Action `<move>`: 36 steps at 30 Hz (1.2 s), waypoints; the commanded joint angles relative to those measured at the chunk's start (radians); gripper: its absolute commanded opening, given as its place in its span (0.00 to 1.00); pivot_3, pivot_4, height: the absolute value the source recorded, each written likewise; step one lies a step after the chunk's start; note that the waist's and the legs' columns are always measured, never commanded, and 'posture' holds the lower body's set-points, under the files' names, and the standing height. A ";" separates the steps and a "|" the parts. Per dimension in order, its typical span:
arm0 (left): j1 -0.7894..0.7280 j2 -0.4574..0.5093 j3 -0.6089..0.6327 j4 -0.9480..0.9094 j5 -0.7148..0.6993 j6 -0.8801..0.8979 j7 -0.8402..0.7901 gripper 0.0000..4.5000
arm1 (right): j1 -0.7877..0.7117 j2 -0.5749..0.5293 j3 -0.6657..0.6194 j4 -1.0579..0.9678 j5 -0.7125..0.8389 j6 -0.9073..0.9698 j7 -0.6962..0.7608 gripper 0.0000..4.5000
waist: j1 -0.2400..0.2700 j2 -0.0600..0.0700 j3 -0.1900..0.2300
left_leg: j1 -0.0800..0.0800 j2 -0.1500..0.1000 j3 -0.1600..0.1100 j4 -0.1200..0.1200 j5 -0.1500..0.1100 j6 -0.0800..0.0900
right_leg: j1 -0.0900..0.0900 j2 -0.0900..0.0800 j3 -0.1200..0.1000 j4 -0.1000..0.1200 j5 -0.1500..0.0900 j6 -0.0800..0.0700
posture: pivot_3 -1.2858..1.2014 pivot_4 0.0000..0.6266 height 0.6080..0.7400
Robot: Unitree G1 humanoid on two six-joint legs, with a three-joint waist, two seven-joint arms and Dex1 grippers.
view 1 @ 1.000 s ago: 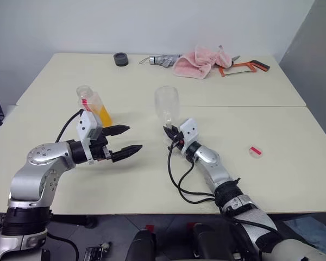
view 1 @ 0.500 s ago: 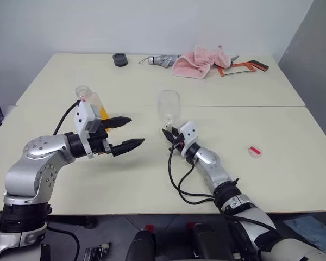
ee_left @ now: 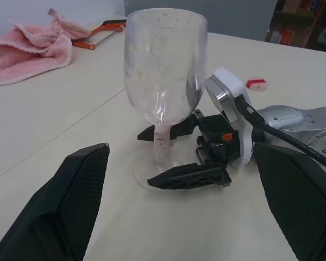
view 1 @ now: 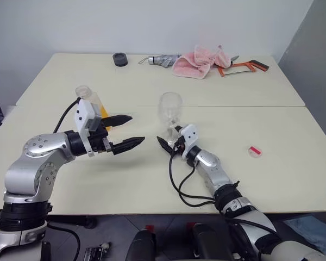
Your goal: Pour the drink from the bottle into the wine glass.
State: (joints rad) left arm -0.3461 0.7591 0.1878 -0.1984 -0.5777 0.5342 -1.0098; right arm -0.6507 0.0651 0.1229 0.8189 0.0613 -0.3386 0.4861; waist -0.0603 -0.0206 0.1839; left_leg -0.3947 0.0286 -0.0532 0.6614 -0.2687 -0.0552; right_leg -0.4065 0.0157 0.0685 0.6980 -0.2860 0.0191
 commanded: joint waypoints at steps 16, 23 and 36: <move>0.033 -0.011 0.033 -0.072 -0.017 -0.030 0.056 1.00 | 0.158 -0.074 -0.008 -0.307 0.015 0.135 0.037 0.99 | 0.002 0.000 0.000 | 0.000 0.000 0.000 0.000 0.000 0.000 | 0.000 0.000 0.000 0.000 0.000 0.000 | 0.52 0.24 1.00; 0.095 -0.062 0.052 -0.073 0.007 -0.060 0.141 1.00 | 0.274 -0.194 0.012 -0.513 0.000 0.228 0.089 0.99 | 0.005 0.000 0.000 | 0.000 0.000 0.000 0.000 0.000 0.000 | 0.000 -0.001 0.000 0.000 0.000 0.000 | 0.52 0.24 1.00; 0.330 -0.264 0.097 0.086 0.289 -0.293 0.538 1.00 | 0.526 -0.451 0.006 -1.183 0.233 0.639 0.255 0.99 | 0.013 0.000 0.000 | -0.001 0.000 -0.001 0.001 0.000 0.000 | 0.001 -0.001 0.001 -0.001 0.000 0.000 | 0.52 0.24 1.00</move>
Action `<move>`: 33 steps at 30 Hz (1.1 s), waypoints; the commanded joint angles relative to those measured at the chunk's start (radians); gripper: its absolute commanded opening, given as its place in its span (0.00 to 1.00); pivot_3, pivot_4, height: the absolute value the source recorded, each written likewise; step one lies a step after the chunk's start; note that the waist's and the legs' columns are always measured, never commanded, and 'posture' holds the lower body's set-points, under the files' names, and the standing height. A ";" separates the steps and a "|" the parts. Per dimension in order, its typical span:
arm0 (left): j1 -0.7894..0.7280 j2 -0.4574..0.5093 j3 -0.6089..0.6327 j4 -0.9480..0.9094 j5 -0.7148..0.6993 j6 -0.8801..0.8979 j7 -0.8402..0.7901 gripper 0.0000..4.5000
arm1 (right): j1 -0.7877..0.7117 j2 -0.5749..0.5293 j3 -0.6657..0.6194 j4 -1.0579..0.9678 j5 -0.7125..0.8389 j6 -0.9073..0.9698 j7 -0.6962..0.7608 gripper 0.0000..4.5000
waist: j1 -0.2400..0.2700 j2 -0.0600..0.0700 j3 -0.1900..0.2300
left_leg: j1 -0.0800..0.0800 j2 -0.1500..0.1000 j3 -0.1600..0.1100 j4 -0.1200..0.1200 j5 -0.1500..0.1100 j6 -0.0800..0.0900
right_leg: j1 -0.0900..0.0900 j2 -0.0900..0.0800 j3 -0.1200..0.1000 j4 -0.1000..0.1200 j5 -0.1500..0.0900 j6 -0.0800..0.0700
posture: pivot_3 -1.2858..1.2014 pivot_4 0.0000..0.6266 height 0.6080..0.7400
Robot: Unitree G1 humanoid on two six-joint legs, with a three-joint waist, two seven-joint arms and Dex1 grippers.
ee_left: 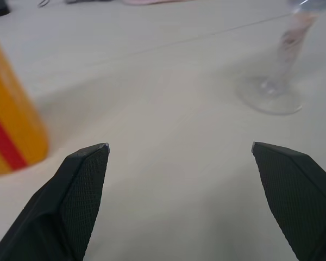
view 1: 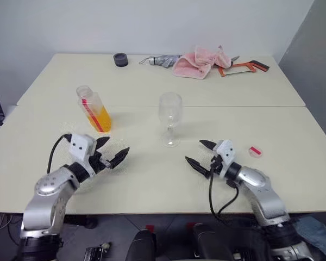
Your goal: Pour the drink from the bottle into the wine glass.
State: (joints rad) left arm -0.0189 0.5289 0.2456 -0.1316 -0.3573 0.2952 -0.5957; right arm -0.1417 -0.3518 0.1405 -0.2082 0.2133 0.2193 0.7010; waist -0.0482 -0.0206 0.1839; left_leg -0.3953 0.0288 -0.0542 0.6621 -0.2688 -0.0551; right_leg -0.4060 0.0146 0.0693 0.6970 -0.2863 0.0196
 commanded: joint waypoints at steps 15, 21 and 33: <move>-0.221 -0.022 0.098 0.245 0.092 -0.075 0.242 1.00 | 0.021 -0.209 -0.019 -0.396 0.251 0.287 0.088 0.99 | 0.012 -0.002 -0.001 | 0.000 -0.002 0.000 0.001 0.000 0.000 | 0.001 0.002 -0.003 -0.001 0.000 0.001 | 0.52 0.24 1.00; -0.303 0.006 0.075 0.296 0.086 -0.082 0.182 1.00 | 0.019 -0.211 0.010 -0.403 0.229 0.268 0.086 0.99 | 0.014 -0.003 -0.001 | 0.000 -0.002 0.000 0.000 0.000 0.000 | 0.001 0.002 -0.003 -0.001 0.000 0.001 | 0.52 0.24 1.00; -0.454 0.043 0.052 0.447 0.117 -0.119 0.139 1.00 | 0.021 -0.207 0.035 -0.396 0.200 0.244 0.082 0.99 | 0.015 -0.003 -0.001 | -0.001 -0.002 -0.001 0.001 0.000 0.000 | 0.001 0.002 -0.004 -0.001 0.000 0.000 | 0.52 0.24 1.00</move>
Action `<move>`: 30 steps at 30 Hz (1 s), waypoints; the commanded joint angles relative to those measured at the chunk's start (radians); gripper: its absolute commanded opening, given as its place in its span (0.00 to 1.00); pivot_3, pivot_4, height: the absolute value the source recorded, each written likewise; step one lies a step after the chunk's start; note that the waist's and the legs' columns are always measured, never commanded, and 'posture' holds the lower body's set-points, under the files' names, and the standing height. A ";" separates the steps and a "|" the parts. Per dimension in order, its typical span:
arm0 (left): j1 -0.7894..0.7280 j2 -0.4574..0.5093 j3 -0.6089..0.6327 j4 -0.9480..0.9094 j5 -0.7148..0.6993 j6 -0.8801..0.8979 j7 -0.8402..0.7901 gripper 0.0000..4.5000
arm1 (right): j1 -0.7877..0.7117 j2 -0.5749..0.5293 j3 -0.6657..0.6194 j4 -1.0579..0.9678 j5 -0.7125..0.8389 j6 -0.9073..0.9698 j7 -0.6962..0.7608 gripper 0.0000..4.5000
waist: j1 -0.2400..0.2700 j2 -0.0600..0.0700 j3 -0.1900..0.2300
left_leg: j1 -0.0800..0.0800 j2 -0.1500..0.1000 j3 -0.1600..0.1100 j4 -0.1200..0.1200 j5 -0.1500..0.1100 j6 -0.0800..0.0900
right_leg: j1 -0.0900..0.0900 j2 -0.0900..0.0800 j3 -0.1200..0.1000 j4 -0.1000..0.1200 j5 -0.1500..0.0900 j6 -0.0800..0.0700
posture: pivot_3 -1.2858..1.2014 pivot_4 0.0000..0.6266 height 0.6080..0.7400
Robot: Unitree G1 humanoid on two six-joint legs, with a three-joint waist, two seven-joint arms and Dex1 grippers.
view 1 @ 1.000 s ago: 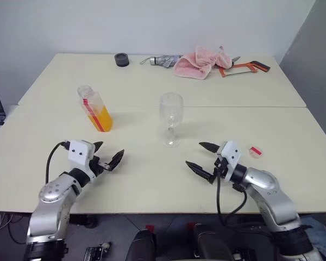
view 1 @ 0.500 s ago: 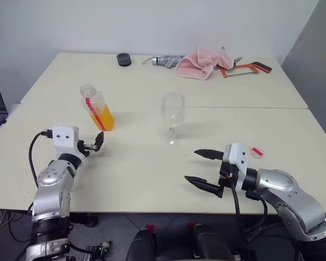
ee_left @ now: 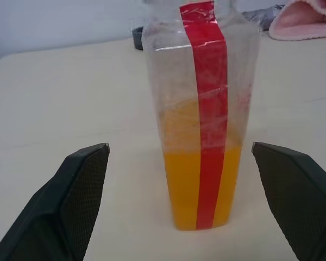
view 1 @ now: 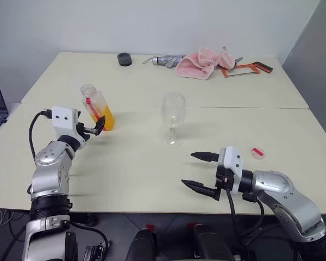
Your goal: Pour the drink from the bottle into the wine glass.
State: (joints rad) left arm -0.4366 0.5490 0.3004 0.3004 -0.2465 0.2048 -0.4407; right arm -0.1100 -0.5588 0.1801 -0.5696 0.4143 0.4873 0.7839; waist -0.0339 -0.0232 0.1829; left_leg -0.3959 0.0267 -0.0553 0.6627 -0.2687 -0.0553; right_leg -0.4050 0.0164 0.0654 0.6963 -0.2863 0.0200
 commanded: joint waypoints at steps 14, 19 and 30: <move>-0.209 0.037 -0.043 0.253 0.033 -0.113 -0.080 1.00 | -0.077 0.076 -0.034 -0.031 0.007 -0.054 -0.065 0.99 | 0.001 0.000 0.000 | 0.000 0.000 -0.001 0.000 0.000 0.000 | 0.000 0.000 -0.001 0.000 0.000 0.000 | 0.52 0.24 1.00; -0.239 0.032 -0.054 0.311 0.041 -0.150 -0.093 1.00 | -0.110 0.099 -0.058 -0.034 0.034 -0.040 -0.075 0.99 | 0.001 0.000 0.000 | -0.001 0.000 -0.001 0.000 0.000 0.000 | 0.000 0.000 -0.001 0.000 0.000 0.000 | 0.52 0.24 1.00; -0.273 0.026 -0.056 0.368 0.035 -0.184 -0.113 0.72 | -0.137 0.105 -0.040 -0.047 0.037 -0.034 -0.085 1.00 | 0.001 0.000 0.000 | -0.002 0.000 -0.002 0.001 0.000 0.000 | -0.001 0.000 -0.002 0.000 0.000 0.000 | 0.52 0.24 1.00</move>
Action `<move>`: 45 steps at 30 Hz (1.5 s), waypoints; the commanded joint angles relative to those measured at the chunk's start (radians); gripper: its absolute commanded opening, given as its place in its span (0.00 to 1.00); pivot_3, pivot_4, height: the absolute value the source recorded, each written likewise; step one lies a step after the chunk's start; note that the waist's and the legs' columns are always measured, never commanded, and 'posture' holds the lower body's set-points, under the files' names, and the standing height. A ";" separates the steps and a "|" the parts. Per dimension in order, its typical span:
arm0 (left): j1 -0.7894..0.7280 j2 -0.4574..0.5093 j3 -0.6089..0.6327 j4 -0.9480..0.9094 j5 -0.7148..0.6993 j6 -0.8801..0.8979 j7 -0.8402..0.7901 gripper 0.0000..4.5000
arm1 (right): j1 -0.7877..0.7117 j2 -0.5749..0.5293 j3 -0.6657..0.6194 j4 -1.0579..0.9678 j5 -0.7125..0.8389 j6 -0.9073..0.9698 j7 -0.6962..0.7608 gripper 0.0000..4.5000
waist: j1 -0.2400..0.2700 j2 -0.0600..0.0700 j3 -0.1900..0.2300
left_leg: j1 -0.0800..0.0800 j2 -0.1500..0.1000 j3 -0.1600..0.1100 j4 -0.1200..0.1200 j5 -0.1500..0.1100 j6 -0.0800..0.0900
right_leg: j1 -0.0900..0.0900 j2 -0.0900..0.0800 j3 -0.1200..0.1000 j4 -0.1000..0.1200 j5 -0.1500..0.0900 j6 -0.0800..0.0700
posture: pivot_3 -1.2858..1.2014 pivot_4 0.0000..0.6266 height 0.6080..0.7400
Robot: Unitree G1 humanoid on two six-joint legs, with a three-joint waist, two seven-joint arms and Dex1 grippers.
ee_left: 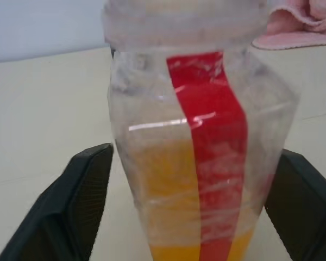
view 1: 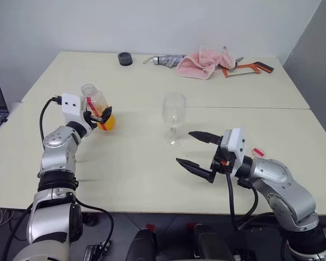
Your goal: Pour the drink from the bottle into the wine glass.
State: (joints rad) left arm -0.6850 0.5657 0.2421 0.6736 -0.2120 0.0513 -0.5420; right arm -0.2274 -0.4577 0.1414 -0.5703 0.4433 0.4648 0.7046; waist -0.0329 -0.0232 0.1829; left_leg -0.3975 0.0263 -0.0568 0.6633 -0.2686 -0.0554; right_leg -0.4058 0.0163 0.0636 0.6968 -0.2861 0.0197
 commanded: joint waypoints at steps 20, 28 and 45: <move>0.025 -0.006 -0.044 -0.214 -0.004 0.036 -0.033 0.39 | 0.041 0.033 0.012 -0.060 -0.054 -0.068 -0.079 1.00 | 0.001 0.000 0.000 | -0.001 0.001 -0.001 0.000 0.000 0.000 | 0.000 0.000 0.000 0.000 0.000 0.000 | 0.52 0.24 1.00; -0.005 -0.022 -0.136 -0.367 0.022 0.046 -0.074 0.39 | 0.068 0.022 -0.078 -0.093 -0.027 -0.021 -0.137 1.00 | 0.002 0.000 0.000 | -0.001 0.000 -0.001 0.001 0.000 0.000 | 0.000 -0.001 0.000 0.000 0.000 0.000 | 0.52 0.24 1.00; -0.227 -0.003 -0.315 -0.195 0.238 -0.292 -0.158 0.39 | 0.028 0.082 -0.056 -0.081 -0.100 -0.032 -0.261 1.00 | 0.000 0.000 0.000 | -0.001 -0.001 0.000 0.000 0.000 0.000 | 0.000 0.001 0.000 0.000 0.000 0.000 | 0.52 0.24 1.00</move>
State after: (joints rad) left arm -0.8630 0.5423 -0.0817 0.4882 0.0033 -0.1714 -0.7093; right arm -0.1815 -0.3787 0.0790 -0.6288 0.3590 0.4659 0.4484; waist -0.0324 -0.0234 0.1831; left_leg -0.3983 0.0252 -0.0566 0.6638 -0.2686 -0.0554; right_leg -0.4062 0.0169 0.0642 0.6969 -0.2861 0.0196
